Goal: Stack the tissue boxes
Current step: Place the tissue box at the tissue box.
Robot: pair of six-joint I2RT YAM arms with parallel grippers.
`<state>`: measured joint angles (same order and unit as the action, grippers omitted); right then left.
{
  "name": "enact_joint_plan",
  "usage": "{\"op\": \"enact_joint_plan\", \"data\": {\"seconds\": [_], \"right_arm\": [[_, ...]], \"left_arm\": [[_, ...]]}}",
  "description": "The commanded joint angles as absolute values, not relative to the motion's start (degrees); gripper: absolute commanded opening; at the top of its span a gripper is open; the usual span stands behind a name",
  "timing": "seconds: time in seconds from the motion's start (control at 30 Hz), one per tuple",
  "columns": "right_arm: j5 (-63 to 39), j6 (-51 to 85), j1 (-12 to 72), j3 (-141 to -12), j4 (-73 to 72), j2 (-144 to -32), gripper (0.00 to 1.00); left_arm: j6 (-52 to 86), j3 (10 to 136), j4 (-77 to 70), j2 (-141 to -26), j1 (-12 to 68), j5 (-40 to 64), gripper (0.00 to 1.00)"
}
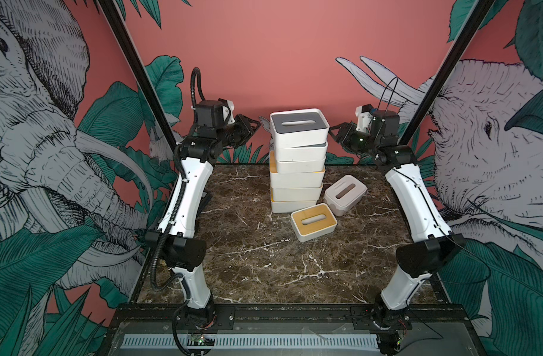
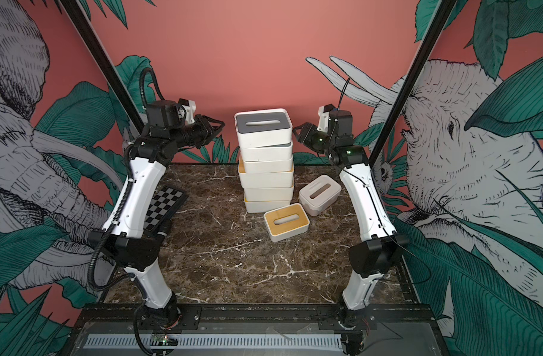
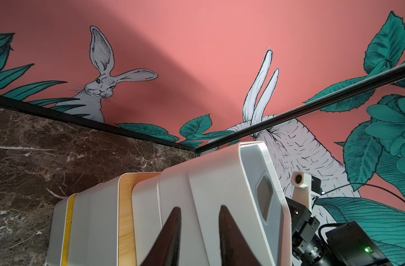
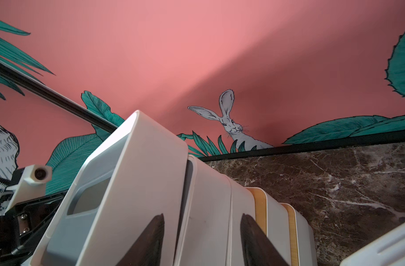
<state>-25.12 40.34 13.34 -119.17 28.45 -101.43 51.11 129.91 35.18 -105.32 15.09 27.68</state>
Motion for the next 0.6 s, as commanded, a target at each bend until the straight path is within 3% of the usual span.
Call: {"op": "enact_joint_plan", "data": {"seconds": [0.0, 0.57], "right_arm": [[-26.13, 38.84, 14.1, -121.43, 28.96, -100.48, 0.53], [-26.04, 38.75, 14.1, -120.34, 28.74, -97.69, 0.53]], "left_arm": [[52.2, 132.67, 33.13, -106.92, 16.03, 28.87, 0.31], [53.53, 138.54, 32.12, -111.48, 18.36, 30.32, 0.32]]}}
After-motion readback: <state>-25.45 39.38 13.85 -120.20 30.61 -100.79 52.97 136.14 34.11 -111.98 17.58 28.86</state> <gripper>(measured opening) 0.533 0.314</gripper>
